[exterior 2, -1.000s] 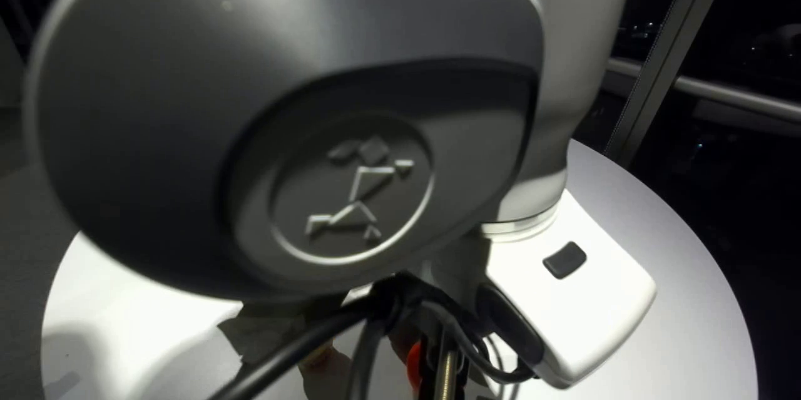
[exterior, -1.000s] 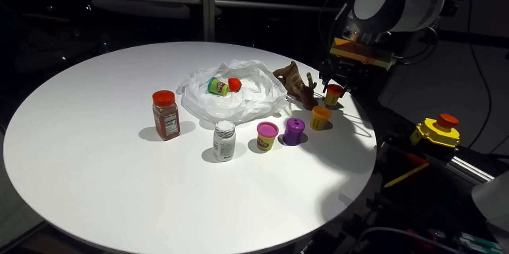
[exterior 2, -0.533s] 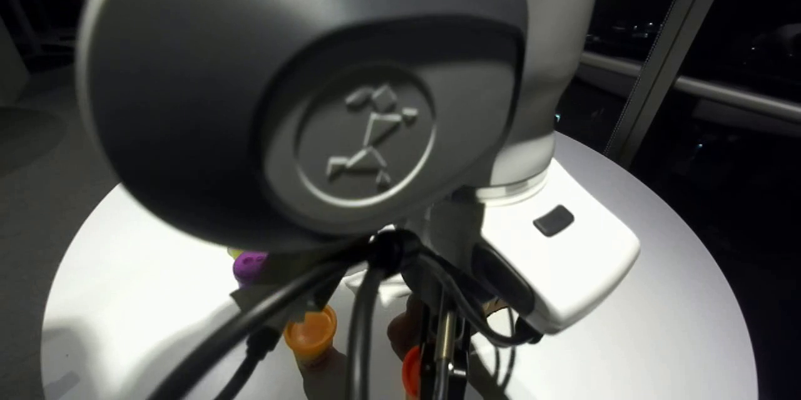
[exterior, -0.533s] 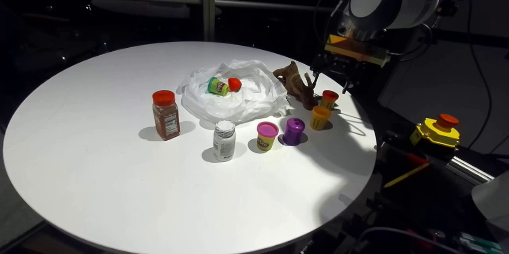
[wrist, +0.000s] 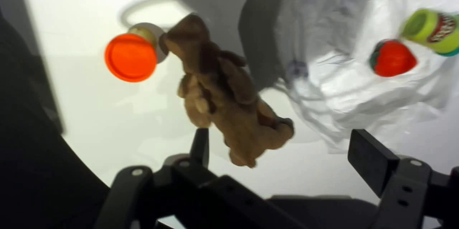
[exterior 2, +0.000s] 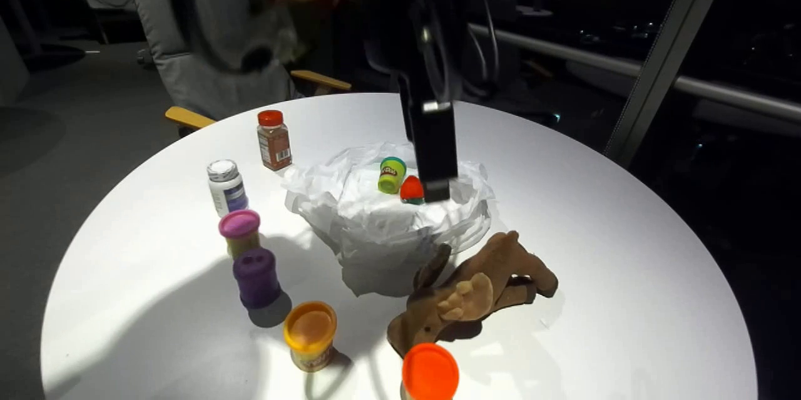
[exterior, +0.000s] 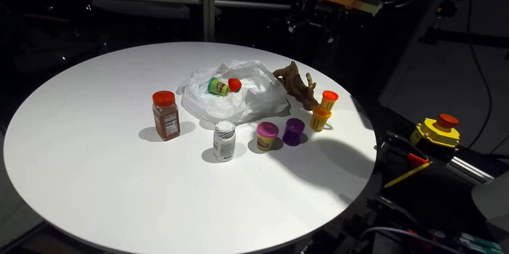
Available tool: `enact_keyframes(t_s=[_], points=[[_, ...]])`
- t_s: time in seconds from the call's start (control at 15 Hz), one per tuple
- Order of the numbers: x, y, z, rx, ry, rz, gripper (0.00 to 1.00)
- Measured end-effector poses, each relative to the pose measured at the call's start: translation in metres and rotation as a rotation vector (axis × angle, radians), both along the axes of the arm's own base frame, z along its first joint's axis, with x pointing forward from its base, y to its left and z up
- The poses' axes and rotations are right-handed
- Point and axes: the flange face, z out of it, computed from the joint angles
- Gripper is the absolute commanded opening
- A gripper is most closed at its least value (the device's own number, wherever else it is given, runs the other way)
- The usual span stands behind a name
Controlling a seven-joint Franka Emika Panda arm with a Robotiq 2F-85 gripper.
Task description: Pick up the object from the plastic and put them on the table
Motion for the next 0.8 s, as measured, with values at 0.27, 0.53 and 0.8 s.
enact_keyframes(t_s=[0.27, 0.53, 0.8], points=[[0.058, 0.071, 0.051, 0.056, 0.004, 0.113, 1.00], [0.114, 0.096, 0.025, 0.122, 0.108, 0.159, 1.00], [0.152, 0.074, -0.041, 0.143, 0.236, 0.122, 1.00]])
